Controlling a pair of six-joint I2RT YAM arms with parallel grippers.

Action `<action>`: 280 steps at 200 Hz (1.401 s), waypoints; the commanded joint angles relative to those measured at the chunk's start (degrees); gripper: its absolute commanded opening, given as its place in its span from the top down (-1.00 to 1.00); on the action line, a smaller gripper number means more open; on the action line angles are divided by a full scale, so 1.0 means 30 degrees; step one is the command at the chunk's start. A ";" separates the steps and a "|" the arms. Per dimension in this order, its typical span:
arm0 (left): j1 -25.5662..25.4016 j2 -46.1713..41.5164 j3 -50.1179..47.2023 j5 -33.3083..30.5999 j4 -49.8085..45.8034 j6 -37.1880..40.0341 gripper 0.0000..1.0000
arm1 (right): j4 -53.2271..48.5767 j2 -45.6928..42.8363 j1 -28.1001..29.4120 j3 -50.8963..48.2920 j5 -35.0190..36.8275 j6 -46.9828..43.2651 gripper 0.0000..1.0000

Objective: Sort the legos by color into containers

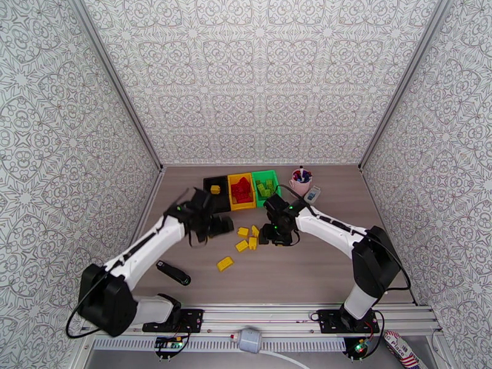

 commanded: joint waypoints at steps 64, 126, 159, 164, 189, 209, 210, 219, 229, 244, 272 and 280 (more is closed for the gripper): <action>-0.3198 0.0987 -0.4724 -0.1502 0.4070 -0.2534 -0.71 | 0.0620 -0.0794 0.0046 -0.1568 -0.0565 0.1018 -0.22; -0.3448 0.0941 -0.3205 -0.3770 0.1673 -0.1591 -0.71 | 0.0555 -0.1662 0.0134 -0.1922 -0.0183 0.1507 -0.22; -0.3278 0.1576 -0.2770 -0.3484 0.2288 -0.0972 -0.73 | 0.0618 -0.2069 0.0337 -0.2419 0.0022 0.1802 -0.22; -0.3247 0.1849 -0.2647 -0.3406 0.2408 -0.0855 -0.73 | 0.0599 -0.2112 0.0402 -0.2470 0.0051 0.1845 -0.22; -0.3273 0.3152 -0.2395 -0.2856 0.2989 -0.0382 -0.73 | 0.0653 -0.2331 0.0644 -0.2801 0.0103 0.2113 -0.22; -0.3390 0.3655 -0.2833 -0.2403 0.3409 -0.0257 -0.72 | 0.0685 -0.2478 0.0749 -0.3006 0.0183 0.2254 -0.22; -0.3405 0.3672 -0.2864 -0.2386 0.3421 -0.0256 -0.72 | 0.0698 -0.2479 0.0749 -0.3011 0.0176 0.2255 -0.22; -0.3503 0.3675 -0.3161 -0.2204 0.3564 -0.0240 -0.72 | 0.0712 -0.2509 0.0778 -0.3090 0.0198 0.2312 -0.22; -0.3698 0.3482 -0.3408 -0.2010 0.3636 -0.0310 -0.71 | 0.0764 -0.2513 0.0794 -0.3160 0.0195 0.2332 -0.22; -0.4152 0.2896 -0.3695 -0.1763 0.3683 -0.0470 -0.71 | 0.0746 -0.2467 0.0837 -0.3167 0.0227 0.2370 -0.22; -0.5107 0.2108 -0.4277 -0.1360 0.3957 -0.1062 -0.71 | 0.0931 -0.2293 0.0867 -0.3235 0.0170 0.2482 -0.22; -0.5379 0.2151 -0.4329 -0.1452 0.3932 -0.1192 -0.69 | 0.1034 -0.2194 0.0867 -0.3219 0.0086 0.2515 -0.22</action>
